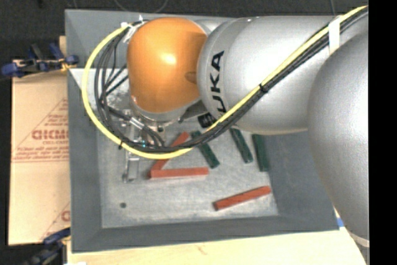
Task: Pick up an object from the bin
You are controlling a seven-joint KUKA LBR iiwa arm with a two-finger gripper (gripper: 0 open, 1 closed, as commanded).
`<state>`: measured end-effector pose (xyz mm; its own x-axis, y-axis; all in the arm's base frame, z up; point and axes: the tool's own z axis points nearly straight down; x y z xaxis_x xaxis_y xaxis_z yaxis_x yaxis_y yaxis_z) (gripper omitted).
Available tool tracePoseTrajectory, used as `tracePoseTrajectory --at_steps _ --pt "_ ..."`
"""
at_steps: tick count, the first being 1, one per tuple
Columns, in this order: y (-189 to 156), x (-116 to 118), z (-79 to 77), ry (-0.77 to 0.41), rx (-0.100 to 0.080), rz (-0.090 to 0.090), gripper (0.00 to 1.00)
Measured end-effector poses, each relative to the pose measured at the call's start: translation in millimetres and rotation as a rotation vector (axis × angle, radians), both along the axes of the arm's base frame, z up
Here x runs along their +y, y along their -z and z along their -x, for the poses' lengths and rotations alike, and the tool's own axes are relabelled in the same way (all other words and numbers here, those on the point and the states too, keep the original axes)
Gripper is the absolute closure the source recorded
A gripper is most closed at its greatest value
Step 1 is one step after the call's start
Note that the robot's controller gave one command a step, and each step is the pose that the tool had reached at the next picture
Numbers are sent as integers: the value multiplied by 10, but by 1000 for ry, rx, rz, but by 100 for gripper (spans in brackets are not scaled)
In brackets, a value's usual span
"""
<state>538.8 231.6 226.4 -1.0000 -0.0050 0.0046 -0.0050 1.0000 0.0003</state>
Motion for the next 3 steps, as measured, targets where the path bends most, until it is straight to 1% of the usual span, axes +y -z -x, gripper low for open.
tracePoseTrajectory --at_steps 1,2,3 --pt "1604 -1050 -307 -87 -3 3 0" --pt "1553 -1396 -591 -94 -11 2 0" --pt "1543 -1399 -605 -91 -10 -2 0"
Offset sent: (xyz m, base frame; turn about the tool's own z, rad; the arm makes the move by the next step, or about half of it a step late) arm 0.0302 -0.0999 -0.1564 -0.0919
